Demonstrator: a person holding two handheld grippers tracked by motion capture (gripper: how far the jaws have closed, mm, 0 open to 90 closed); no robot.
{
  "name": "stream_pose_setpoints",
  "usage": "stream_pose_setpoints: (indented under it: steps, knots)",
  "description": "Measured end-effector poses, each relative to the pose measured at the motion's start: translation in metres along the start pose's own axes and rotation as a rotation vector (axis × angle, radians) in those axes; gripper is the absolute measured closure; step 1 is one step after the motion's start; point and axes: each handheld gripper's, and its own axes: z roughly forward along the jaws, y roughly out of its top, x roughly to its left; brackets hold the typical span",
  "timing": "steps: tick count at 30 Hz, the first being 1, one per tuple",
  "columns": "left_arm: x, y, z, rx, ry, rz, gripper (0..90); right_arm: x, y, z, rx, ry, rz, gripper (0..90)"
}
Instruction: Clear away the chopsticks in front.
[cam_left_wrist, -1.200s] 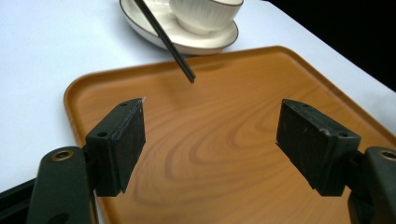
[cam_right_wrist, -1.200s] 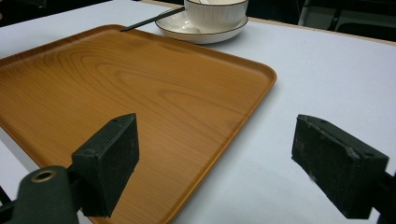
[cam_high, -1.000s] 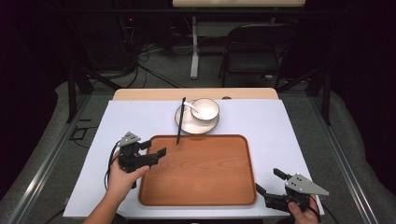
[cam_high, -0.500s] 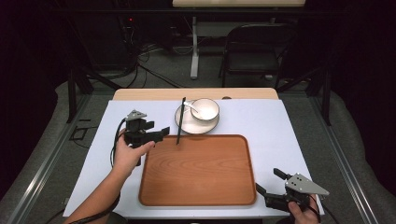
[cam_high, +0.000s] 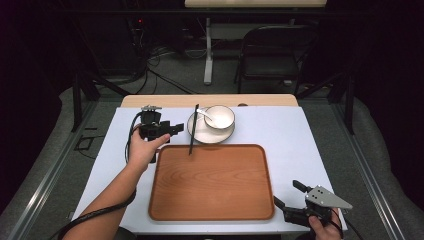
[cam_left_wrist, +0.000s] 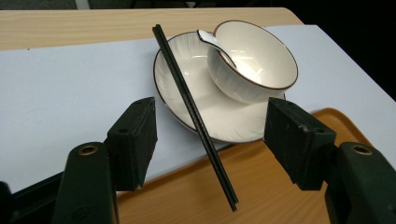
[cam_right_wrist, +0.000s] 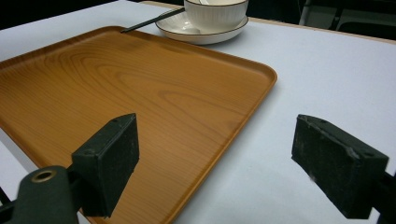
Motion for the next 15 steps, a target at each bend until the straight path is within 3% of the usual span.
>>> stream_pose_setpoints:
  steps: [11, 15]
  knots:
    - [-0.001, 0.023, 0.035, 0.038, 0.059, 0.031, 41.5, 0.0, 0.0, 0.0, -0.003, 0.0, -0.003, 14.7]
    - [-0.001, 0.026, 0.047, 0.061, 0.044, 0.0, 48.9, 0.0, 0.0, 0.0, -0.004, -0.001, -0.004, 14.8]
